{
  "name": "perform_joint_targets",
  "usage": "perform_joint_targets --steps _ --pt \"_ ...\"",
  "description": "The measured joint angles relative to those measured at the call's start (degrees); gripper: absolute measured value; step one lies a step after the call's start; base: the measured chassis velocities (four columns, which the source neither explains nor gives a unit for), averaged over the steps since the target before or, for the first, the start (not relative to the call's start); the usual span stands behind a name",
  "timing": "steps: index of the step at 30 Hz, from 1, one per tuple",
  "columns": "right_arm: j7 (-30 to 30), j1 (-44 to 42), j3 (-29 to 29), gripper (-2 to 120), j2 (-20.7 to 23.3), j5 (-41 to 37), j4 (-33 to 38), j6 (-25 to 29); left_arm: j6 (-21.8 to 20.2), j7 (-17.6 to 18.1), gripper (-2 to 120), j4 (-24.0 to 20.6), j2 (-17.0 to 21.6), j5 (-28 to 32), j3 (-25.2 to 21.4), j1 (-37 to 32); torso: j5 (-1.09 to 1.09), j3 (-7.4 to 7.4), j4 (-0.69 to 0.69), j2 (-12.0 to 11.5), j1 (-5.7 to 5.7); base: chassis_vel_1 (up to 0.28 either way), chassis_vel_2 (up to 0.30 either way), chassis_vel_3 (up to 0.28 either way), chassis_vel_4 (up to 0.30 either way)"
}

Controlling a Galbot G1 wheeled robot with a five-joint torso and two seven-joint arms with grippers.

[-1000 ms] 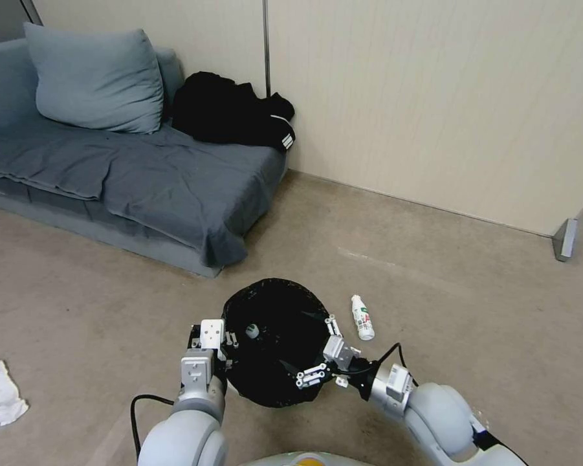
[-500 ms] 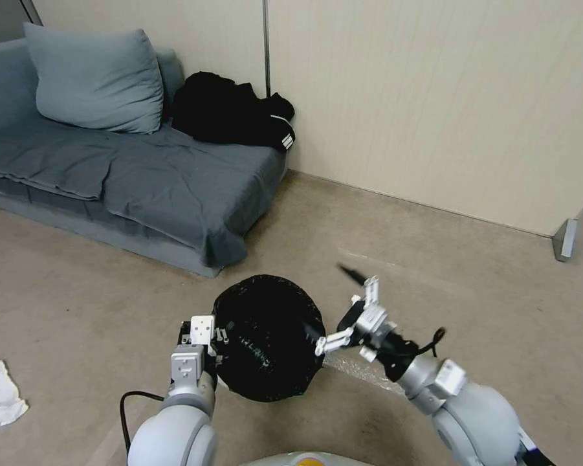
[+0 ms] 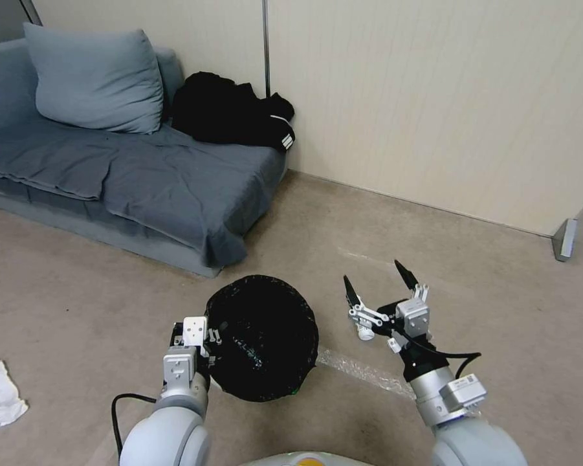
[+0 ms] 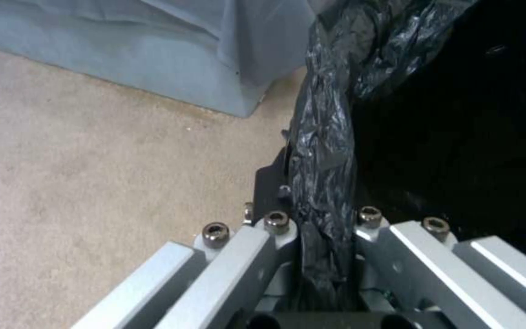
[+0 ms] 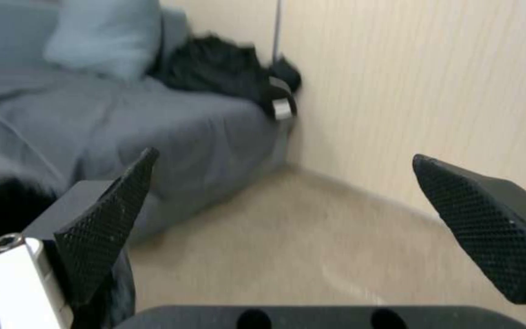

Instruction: Pick up the trash bin, then pick up the garbage from the floor and place it into the trash bin.

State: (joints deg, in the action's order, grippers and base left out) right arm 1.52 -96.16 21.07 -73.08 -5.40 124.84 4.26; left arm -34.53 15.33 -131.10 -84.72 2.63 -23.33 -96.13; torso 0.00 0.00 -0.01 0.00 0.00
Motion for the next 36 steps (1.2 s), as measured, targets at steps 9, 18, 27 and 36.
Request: perform_joint_targets --steps 9,18,27,36 --pt "3.4 9.0 -1.3 100 0.4 -7.1 -9.7 -8.7 0.4 0.0 1 -0.4 -0.1 -0.1 0.0 -0.7 0.01 0.01 0.01 0.0 0.00 0.000 0.000 0.000 0.000" --pt "5.0 21.4 -4.2 100 2.1 -14.4 -20.5 -21.1 0.6 0.0 1 0.0 -0.7 -0.3 0.2 -1.2 0.00 0.01 0.01 0.0 0.00 0.000 0.000 0.000 0.000" --pt "2.7 31.9 -6.7 100 1.5 -19.5 -34.8 -26.3 0.6 0.0 1 0.4 -0.9 -0.2 0.2 -1.3 0.01 0.01 0.01 0.0 0.00 0.000 0.000 0.000 0.000" --pt "-0.6 37.7 -9.0 100 1.0 -18.0 -45.9 -27.9 0.4 0.0 1 0.7 -1.0 0.3 0.0 -1.2 0.01 0.01 0.01 0.0 0.00 0.000 0.000 0.000 0.000"
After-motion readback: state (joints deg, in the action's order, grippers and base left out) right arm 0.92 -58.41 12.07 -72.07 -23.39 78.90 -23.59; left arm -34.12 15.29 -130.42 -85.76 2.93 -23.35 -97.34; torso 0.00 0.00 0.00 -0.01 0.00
